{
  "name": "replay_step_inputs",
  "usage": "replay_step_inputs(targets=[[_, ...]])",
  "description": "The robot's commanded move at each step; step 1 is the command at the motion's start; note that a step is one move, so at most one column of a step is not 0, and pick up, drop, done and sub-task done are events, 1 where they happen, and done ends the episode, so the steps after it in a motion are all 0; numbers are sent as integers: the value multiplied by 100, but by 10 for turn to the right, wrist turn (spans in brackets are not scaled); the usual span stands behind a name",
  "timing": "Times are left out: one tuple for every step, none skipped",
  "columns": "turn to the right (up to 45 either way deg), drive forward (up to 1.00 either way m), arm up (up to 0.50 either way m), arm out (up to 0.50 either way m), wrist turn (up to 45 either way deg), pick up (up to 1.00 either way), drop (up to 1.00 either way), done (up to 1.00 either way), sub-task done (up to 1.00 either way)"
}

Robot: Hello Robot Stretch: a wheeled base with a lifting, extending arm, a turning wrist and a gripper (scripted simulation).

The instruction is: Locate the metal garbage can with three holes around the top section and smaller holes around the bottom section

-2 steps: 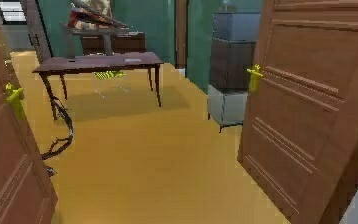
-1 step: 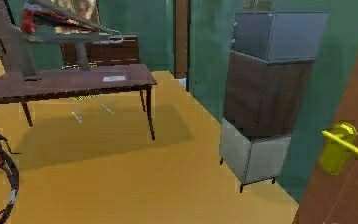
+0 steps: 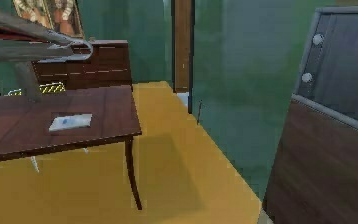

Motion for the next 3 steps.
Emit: replay_step_inputs(targets=[[0, 65, 0, 0, 0, 0, 0, 0, 0], [150, 0, 0, 0, 0, 0, 0, 0, 0], [0, 50, 0, 0, 0, 0, 0, 0, 0]])
